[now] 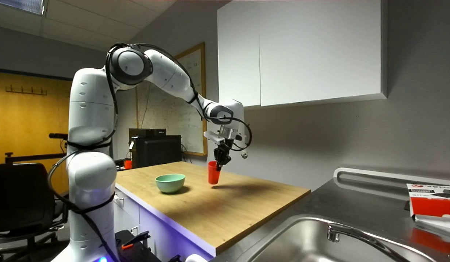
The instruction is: Pour the things in the cup into the bowl
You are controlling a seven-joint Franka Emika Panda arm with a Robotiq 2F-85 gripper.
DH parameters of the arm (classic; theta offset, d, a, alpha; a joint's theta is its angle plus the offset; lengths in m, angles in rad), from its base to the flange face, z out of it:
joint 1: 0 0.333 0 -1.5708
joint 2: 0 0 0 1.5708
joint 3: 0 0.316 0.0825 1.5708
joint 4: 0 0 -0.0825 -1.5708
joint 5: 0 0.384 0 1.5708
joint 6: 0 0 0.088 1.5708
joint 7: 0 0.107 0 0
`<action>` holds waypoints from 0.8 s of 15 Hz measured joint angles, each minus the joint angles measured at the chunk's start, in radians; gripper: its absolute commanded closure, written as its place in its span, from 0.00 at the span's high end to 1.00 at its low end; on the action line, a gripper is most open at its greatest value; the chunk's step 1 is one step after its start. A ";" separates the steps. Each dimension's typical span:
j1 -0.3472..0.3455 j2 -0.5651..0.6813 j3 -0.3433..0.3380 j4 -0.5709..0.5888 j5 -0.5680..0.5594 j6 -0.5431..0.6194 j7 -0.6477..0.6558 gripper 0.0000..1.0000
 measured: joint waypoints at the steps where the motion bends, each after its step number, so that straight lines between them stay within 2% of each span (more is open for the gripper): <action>1: 0.013 -0.014 0.013 -0.001 -0.012 0.003 0.034 0.03; 4: 0.061 -0.073 0.060 -0.010 -0.109 0.023 0.175 0.02; 7: 0.103 -0.152 0.118 -0.047 -0.263 0.044 0.371 0.02; 12: 0.122 -0.291 0.230 -0.165 -0.509 0.054 0.686 0.02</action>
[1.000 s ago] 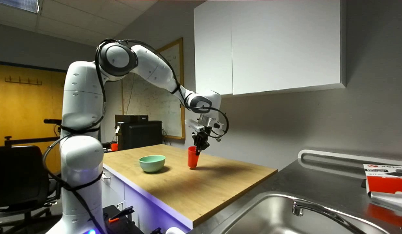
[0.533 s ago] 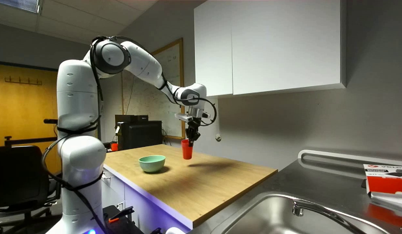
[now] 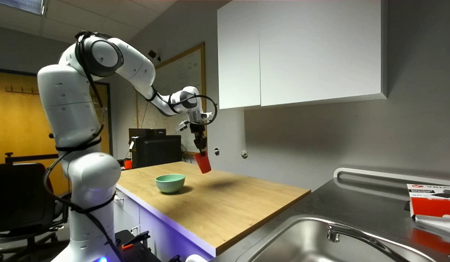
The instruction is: Pour the things in the cup into the bowl
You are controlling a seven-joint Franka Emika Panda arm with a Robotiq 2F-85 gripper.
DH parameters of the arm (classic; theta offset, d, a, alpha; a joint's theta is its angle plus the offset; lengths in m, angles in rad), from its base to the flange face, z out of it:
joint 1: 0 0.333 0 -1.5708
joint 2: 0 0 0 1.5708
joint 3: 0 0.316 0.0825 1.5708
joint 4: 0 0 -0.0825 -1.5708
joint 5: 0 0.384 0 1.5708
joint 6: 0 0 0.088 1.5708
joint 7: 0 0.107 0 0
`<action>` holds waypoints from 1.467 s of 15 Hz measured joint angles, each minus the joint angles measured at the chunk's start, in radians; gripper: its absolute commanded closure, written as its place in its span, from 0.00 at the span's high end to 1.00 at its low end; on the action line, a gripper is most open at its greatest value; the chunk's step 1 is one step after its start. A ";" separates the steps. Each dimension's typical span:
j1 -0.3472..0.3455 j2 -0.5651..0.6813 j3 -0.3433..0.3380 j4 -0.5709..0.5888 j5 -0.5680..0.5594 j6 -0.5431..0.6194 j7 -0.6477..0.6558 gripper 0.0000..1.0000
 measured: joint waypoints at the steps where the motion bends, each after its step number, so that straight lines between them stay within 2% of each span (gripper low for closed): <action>1: 0.000 -0.021 0.023 -0.026 -0.052 0.000 0.053 0.02; 6: 0.007 -0.086 0.154 -0.144 -0.267 -0.001 0.341 0.02; 10: 0.059 -0.095 0.292 -0.196 -0.394 -0.057 0.620 0.02; 14: 0.139 -0.074 0.395 -0.219 -0.476 -0.181 0.876 0.02; 22: 0.267 0.050 0.504 -0.230 -0.667 -0.497 1.298 0.02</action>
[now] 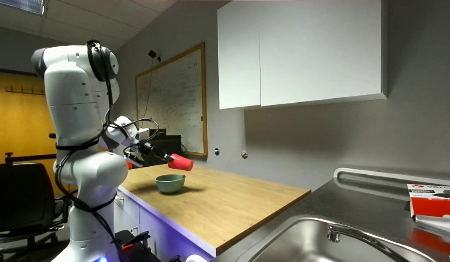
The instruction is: Pour the things in the cup into the bowl
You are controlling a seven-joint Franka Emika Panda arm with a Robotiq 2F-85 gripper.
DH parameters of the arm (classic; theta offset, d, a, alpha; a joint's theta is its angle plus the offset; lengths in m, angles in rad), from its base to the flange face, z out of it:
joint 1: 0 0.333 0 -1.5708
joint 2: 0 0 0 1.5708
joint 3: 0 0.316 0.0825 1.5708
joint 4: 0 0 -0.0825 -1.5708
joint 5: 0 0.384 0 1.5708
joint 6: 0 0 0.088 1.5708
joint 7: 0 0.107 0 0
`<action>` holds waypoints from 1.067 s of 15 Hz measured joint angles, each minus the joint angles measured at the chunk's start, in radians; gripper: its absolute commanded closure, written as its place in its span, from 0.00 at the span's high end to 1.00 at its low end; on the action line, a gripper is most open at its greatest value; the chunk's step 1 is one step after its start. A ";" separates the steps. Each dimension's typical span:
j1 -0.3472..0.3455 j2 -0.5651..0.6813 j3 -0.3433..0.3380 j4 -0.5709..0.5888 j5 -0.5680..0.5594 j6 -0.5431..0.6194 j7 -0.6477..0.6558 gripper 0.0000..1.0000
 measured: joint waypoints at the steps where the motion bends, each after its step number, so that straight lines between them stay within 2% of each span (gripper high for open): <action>1: 0.014 0.022 0.005 0.000 -0.029 -0.047 0.041 0.02; 5: 0.064 0.110 0.011 0.001 -0.115 -0.236 0.174 0.02; 9: 0.102 0.195 0.011 0.010 -0.154 -0.400 0.277 0.02; 16: 0.149 0.305 0.007 0.054 -0.160 -0.581 0.383 0.01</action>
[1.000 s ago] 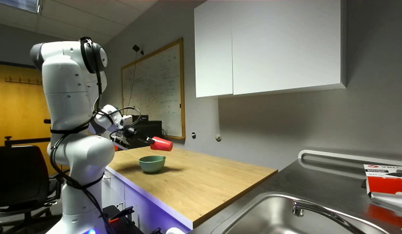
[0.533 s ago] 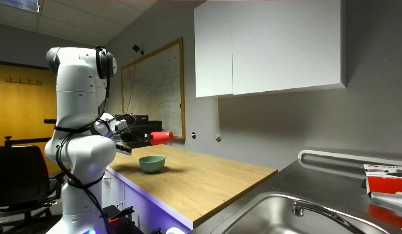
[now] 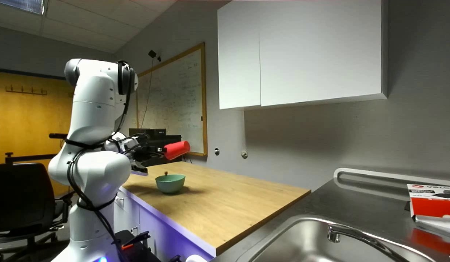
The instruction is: Pour the things in the cup into the bowl
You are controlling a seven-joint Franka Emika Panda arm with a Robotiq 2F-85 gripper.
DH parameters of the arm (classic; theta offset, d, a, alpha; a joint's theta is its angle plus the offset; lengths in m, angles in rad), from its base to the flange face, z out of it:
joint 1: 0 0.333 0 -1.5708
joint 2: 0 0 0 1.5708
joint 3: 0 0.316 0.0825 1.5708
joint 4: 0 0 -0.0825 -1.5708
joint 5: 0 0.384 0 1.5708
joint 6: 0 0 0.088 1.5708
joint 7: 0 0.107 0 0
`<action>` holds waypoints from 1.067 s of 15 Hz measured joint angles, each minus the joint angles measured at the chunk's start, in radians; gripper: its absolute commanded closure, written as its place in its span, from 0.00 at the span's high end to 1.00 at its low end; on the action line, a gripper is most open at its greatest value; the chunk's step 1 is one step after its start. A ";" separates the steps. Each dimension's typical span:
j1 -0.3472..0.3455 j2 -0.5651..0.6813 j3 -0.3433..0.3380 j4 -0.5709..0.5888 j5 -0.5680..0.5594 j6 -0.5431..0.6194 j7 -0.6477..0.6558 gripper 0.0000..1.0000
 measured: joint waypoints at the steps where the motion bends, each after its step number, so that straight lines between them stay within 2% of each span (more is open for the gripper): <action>1: 0.005 0.013 0.000 0.007 -0.001 -0.018 0.009 0.01; 16: 0.056 0.151 -0.024 0.093 -0.020 -0.170 0.043 0.01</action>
